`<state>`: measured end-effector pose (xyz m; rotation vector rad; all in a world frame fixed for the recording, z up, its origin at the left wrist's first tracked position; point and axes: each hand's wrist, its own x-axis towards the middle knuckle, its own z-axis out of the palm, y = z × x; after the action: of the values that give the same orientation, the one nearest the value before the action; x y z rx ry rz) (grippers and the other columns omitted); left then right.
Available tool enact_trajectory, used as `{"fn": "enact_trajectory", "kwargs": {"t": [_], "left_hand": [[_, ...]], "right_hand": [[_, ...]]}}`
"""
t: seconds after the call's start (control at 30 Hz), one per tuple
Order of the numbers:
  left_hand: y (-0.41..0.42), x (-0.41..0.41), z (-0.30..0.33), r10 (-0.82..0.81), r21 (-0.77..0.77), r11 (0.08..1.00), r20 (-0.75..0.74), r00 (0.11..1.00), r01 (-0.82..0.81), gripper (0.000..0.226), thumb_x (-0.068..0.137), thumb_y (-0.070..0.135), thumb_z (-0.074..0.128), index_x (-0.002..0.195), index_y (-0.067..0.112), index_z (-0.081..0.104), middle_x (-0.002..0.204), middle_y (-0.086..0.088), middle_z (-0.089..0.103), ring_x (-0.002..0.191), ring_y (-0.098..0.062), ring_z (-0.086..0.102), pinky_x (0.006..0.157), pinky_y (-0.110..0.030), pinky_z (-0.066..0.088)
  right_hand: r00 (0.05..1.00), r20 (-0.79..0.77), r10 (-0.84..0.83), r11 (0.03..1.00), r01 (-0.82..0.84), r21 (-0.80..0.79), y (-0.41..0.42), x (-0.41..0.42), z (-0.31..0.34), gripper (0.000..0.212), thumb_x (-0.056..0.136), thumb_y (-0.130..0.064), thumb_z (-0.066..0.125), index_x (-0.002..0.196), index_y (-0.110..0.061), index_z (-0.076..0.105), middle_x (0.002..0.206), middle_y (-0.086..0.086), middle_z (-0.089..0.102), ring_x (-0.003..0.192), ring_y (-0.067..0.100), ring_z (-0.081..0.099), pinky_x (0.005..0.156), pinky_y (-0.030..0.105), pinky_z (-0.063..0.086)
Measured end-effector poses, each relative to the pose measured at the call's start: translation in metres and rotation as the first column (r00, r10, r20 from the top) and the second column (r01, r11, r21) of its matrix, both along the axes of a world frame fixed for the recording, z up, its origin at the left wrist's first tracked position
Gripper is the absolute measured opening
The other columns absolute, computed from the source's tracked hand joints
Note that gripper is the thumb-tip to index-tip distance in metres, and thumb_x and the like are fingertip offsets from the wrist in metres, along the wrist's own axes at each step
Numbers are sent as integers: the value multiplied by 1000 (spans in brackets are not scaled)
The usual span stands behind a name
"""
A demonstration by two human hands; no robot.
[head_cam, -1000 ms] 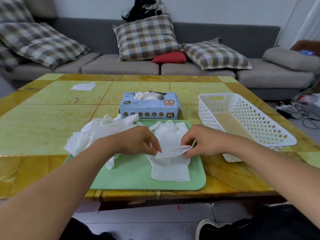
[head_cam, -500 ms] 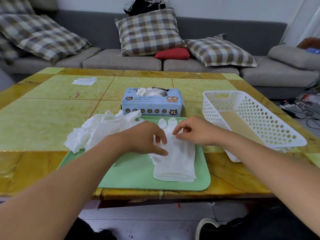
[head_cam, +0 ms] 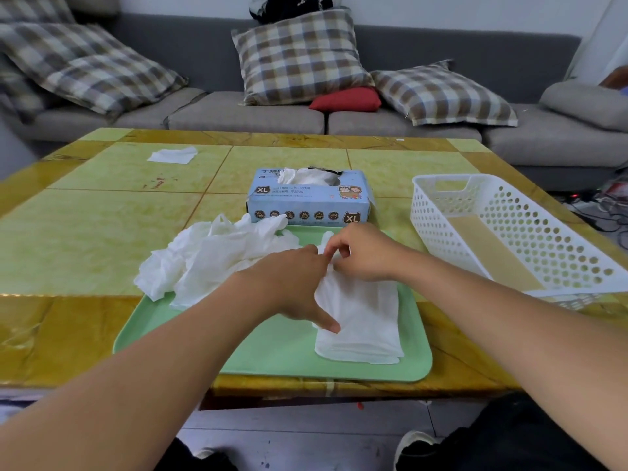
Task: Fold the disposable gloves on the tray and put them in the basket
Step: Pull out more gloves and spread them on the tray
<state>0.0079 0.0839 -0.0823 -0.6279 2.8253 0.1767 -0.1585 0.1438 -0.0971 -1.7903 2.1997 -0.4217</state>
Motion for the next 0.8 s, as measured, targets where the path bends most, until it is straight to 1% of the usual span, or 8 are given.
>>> {"fn": "enact_trajectory", "kwargs": {"t": [0.13,0.23,0.3,0.4,0.47,0.53,0.67,0.8], "left_hand": [[-1,-1,0,19,-28,999,30,999,-18,87,64,79,73,121,17,53,112,2,51,101,-21,55,89,-40,49],[-2,-1,0,18,-28,999,38,999,-17,86,63,80,72,118,17,53,110,3,50,99,-21,55,89,-40,50],[-4,-1,1,18,0,1000,24,1000,-18,88,63,80,73,122,18,53,113,3,48,101,-21,54,91,-41,50],[-5,-3,5,15,48,999,-60,998,-12,88,66,76,74,131,22,48,119,5,47,103,-18,52,93,-39,49],[-3,-7,6,-7,64,998,-116,993,14,92,66,74,76,136,24,45,122,6,45,103,-16,50,93,-37,48],[0,-11,4,-38,84,995,-109,993,47,100,63,74,78,142,25,41,128,7,42,109,-15,50,96,-37,47],[3,-14,-7,-82,104,992,33,996,78,108,61,75,78,147,22,39,134,9,39,119,-18,48,101,-43,47],[0,-11,-9,-79,133,989,64,995,70,112,63,75,78,152,25,32,144,13,33,128,-17,42,106,-43,44]], "right_hand": [[971,40,-237,967,239,-89,-8,-16,-1,23,88,-17,62,110,-15,60,86,-2,60,87,26,60,57,28,36],[947,152,-285,944,304,-128,3,-24,10,49,89,-9,63,137,-19,56,97,3,69,93,21,63,62,19,42],[954,111,-277,945,292,-148,15,-29,18,33,84,-8,73,115,-17,70,92,1,71,90,19,66,67,20,47],[964,65,-259,959,265,-99,32,-32,30,9,79,-8,81,80,-15,76,74,-8,68,70,7,63,63,21,46],[977,29,-212,977,212,2,38,-32,32,7,80,-8,79,83,-15,79,67,-12,64,62,2,58,59,19,43],[980,-15,-197,976,198,88,39,-30,27,17,82,-9,76,97,-16,79,69,-10,58,61,8,56,58,22,44],[968,-75,-238,962,246,115,32,-32,16,43,83,-22,76,124,-11,66,87,-4,58,84,19,61,70,30,50],[951,-111,-290,944,303,130,27,-36,7,54,88,-31,69,135,-9,54,131,8,60,118,29,58,95,38,51]]}}
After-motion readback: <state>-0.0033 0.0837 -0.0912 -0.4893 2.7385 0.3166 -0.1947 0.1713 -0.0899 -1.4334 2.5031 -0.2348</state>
